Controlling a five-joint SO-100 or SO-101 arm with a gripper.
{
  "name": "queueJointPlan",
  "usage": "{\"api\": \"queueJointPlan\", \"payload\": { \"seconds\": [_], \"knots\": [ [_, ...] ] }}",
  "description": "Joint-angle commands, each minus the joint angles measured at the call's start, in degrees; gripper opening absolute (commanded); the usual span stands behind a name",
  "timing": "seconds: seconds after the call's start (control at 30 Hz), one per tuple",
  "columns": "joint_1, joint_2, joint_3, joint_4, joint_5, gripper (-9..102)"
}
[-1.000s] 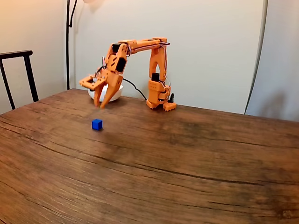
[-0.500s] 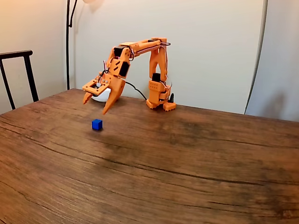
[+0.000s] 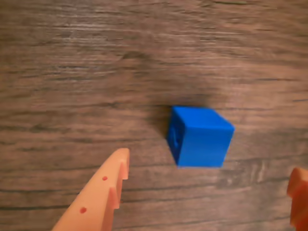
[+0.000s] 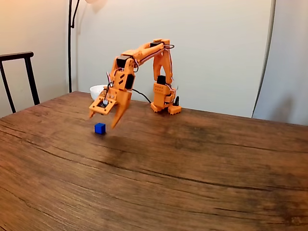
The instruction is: Grasp the cube and drop it in the bowl
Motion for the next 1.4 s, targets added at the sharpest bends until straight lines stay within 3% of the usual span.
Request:
{"api": "queueJointPlan", "payload": {
  "seconds": [0.0, 0.37, 0.73, 1.37],
  "knots": [
    [0.0, -1.0, -4.4, -0.1, -0.3, 44],
    [0.2, -6.4, -5.2, -0.8, -0.3, 43],
    [0.2, -9.2, -5.2, -2.8, 0.2, 22],
    [0.8, -9.7, -5.2, 1.5, 4.7, 23]
  ]
}}
